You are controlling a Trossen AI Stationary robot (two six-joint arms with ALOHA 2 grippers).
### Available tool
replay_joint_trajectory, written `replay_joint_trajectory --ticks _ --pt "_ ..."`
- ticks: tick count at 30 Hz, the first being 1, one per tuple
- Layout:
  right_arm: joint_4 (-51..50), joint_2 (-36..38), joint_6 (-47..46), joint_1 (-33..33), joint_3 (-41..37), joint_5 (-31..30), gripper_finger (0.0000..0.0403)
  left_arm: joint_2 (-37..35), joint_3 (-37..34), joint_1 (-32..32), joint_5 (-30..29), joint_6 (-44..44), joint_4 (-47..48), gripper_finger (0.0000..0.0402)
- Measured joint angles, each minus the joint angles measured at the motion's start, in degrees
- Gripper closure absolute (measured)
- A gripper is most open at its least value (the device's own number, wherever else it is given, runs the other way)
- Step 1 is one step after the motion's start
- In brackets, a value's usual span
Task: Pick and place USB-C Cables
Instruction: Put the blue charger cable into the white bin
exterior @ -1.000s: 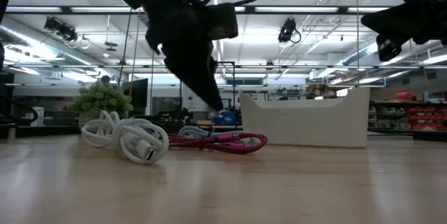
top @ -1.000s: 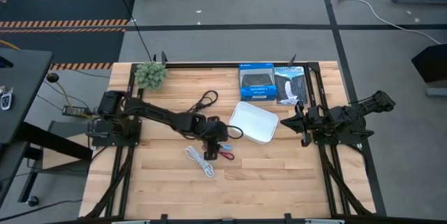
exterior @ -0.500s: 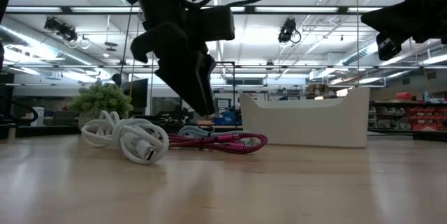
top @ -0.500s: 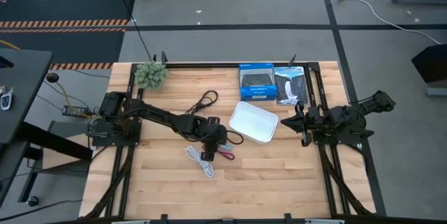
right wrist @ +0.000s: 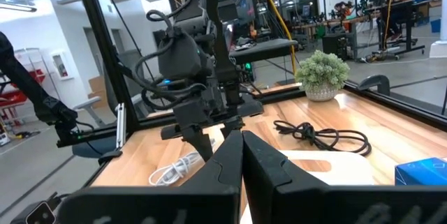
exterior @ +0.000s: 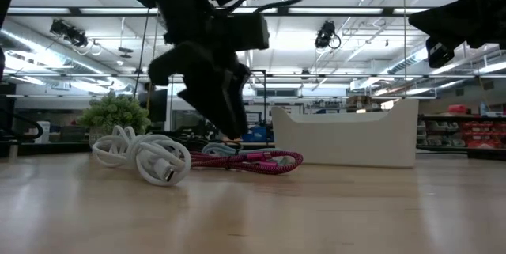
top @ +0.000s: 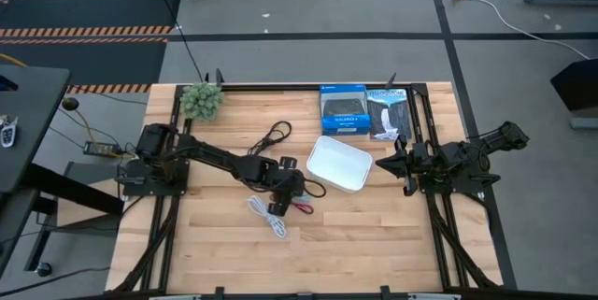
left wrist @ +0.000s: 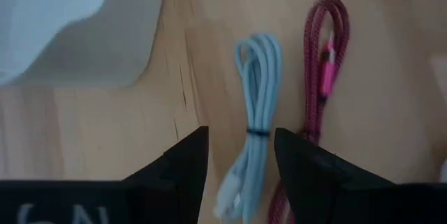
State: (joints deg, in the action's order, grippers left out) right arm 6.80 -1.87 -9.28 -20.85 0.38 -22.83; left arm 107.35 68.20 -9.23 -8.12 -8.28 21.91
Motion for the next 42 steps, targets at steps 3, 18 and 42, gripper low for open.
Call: replay_joint_trajectory --ticks 3,18,42 --pt "0.6 0.0 0.0 0.0 0.0 0.0 0.0389 1.3 0.0 0.0 0.0 0.0 0.6 0.0230" --pt "1.7 -0.3 0.0 0.0 0.0 0.0 0.0389 2.6 0.0 -0.9 -0.9 0.1 -0.9 0.0230" --pt "1.7 -0.3 0.0 0.0 0.0 0.0 0.0389 5.0 0.1 -1.3 -0.5 0.1 -0.9 0.0332"
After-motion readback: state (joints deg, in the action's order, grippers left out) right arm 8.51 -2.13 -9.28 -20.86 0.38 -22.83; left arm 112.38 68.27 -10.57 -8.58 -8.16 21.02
